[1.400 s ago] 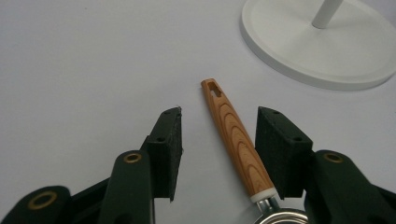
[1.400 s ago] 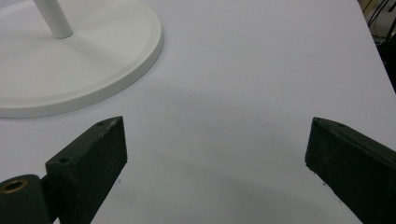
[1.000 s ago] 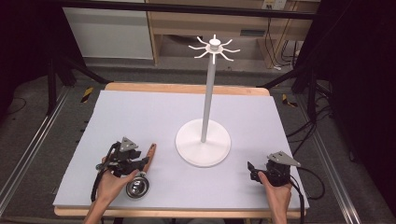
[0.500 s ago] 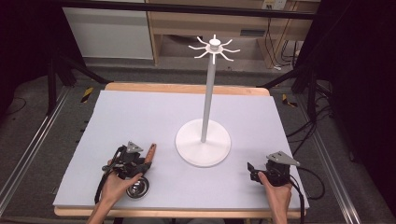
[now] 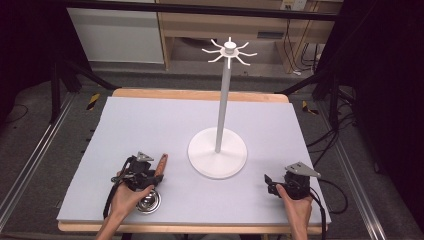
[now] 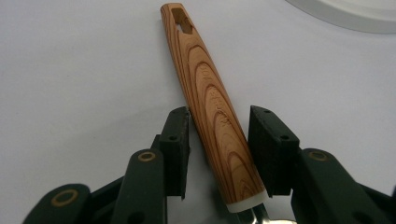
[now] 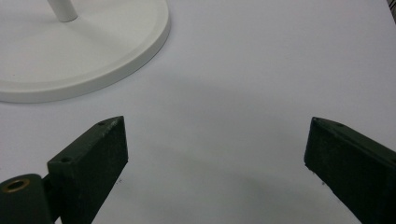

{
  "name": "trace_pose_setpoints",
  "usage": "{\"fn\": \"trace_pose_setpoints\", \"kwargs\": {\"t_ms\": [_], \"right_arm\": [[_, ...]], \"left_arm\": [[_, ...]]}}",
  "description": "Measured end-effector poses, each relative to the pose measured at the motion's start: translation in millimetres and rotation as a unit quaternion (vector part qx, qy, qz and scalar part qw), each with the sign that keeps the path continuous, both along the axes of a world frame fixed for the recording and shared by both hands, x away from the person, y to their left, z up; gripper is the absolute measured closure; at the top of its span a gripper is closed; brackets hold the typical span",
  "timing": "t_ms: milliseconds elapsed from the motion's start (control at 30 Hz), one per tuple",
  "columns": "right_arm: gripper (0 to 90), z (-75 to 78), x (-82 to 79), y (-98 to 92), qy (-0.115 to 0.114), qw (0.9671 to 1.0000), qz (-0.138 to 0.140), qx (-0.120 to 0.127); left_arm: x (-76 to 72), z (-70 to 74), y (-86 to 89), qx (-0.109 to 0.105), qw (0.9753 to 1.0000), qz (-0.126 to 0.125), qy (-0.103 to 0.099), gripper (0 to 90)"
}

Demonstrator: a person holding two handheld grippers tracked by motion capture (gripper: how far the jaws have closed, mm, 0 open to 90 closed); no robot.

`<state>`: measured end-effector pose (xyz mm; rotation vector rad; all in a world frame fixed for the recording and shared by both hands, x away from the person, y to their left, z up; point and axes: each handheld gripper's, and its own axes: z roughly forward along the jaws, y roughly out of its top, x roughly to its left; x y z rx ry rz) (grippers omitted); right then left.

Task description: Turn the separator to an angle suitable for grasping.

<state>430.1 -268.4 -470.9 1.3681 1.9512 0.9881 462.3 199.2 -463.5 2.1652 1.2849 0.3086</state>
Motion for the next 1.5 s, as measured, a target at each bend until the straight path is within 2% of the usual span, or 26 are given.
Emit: {"fn": "trace_pose_setpoints", "kwargs": {"t_ms": [167, 267, 400, 500, 533, 600, 633, 667, 733, 933, 1100, 1300, 1500], "right_arm": [[7.0, 0.0, -0.4, -0.8, 0.002, 1.0000, 0.000, 0.001], [7.2, -0.8, -0.7, -2.0, 0.003, 1.0000, -0.001, 0.002], [7.4, -1.0, -1.0, -2.2, 0.004, 1.0000, 0.001, 0.003], [7.4, -1.4, -0.8, -1.7, 0.007, 1.0000, 0.001, 0.006], [7.5, -1.6, -0.4, -1.8, 0.008, 1.0000, 0.004, 0.003], [7.5, -1.6, -0.4, -1.9, 0.008, 0.9999, 0.005, 0.005], [7.5, -1.6, -0.4, -1.9, 0.008, 0.9999, 0.005, 0.005], [7.5, -1.7, -0.4, -1.9, 0.008, 0.9999, 0.004, 0.006], [7.5, -1.2, -0.3, -2.4, 0.008, 0.9999, 0.005, 0.008], [7.5, 0.2, -0.7, -3.8, 0.008, 0.9997, 0.005, 0.022], [7.5, -0.2, -0.1, -4.8, 0.008, 0.9998, 0.005, 0.017], [7.5, 0.0, 0.0, -5.9, 0.011, 0.9997, 0.006, 0.018], [7.6, -0.1, 0.3, -6.1, 0.016, 0.9997, 0.009, 0.018]], "left_arm": [[-1.9, 0.6, 3.5, 0.002, 1.0000, 0.000, 0.003, 61.4], [-4.7, 0.4, 6.5, 0.011, 0.9999, -0.006, 0.000, 66.4], [-6.8, 0.6, 13.0, 0.008, 0.9999, -0.013, 0.003, 68.0], [-7.2, 1.5, 15.6, 0.017, 0.9996, -0.023, 0.003, 68.6], [-7.3, 1.6, 15.3, 0.019, 0.9995, -0.024, 0.002, 68.1], [-7.4, 1.8, 13.6, 0.042, 0.9986, -0.032, -0.008, 66.2], [-7.8, 1.7, 12.6, 0.046, 0.9983, -0.035, -0.011, 66.2], [-8.1, 2.0, 12.0, 0.056, 0.9973, -0.046, -0.013, 64.9], [-8.3, 2.2, 11.1, 0.063, 0.9967, -0.049, -0.015, 61.2], [-5.5, 9.1, 11.3, 0.064, 0.9960, -0.056, -0.026, 56.0], [1.6, 20.3, 5.0, 0.068, 0.9947, -0.067, -0.040, 53.8], [11.7, 24.1, -6.0, 0.093, 0.9913, -0.088, -0.031, 55.1], [20.0, 22.8, -11.3, 0.108, 0.9898, -0.092, -0.017, 57.0]]}}
